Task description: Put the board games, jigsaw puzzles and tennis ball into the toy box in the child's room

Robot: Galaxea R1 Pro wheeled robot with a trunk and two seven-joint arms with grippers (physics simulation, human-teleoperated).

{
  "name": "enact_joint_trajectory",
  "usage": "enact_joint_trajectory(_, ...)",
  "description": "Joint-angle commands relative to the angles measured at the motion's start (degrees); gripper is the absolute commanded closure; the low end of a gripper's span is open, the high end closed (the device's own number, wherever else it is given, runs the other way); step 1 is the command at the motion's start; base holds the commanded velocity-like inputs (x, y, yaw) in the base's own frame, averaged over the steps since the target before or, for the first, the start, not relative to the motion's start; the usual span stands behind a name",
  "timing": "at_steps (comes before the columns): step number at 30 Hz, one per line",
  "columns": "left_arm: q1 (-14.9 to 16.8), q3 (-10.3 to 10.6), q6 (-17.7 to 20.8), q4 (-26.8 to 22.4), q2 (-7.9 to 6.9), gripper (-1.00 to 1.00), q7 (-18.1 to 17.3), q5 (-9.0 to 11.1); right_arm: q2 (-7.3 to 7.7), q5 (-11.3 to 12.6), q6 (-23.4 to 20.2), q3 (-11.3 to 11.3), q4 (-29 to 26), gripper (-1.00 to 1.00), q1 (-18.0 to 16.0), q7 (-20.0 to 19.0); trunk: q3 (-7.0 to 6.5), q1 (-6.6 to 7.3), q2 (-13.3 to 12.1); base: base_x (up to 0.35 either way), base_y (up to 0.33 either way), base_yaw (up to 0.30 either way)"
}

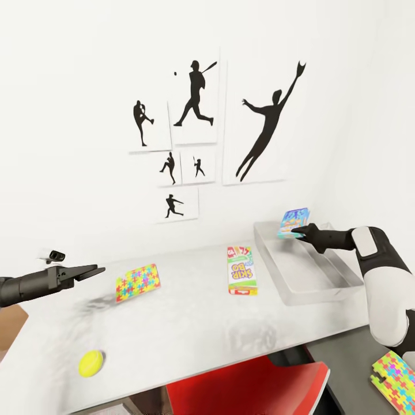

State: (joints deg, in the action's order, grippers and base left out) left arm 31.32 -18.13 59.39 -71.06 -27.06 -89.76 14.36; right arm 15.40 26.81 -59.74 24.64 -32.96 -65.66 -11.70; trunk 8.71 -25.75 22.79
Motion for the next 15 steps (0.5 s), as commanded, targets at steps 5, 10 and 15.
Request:
enact_joint_trajectory(5, 0.1, 0.0, 0.6, -0.1, -0.02, -1.0, -0.2, 0.0, 0.03, -0.5, -0.3, -0.3, 0.0, 1.0, -0.6, -0.5, 0.6, -0.03, 0.1, 0.0, 0.0, 0.0)
enact_joint_trajectory(10, 0.1, 0.0, 0.6, -0.2, -0.03, -1.0, -0.2, 0.0, 1.28, -0.5, -0.3, -3.3, 0.0, 1.0, -0.8, -0.5, 1.06, -0.03, 0.1, 0.0, 0.0, 0.0)
enact_joint_trajectory(15, 0.1, 0.0, 0.6, -0.3, -0.09, -1.0, -0.2, 0.0, 2.64, -0.5, -0.3, -5.6, 0.0, 1.0, -1.1, -0.7, 1.53, -0.03, 0.1, 0.0, 0.0, 0.0)
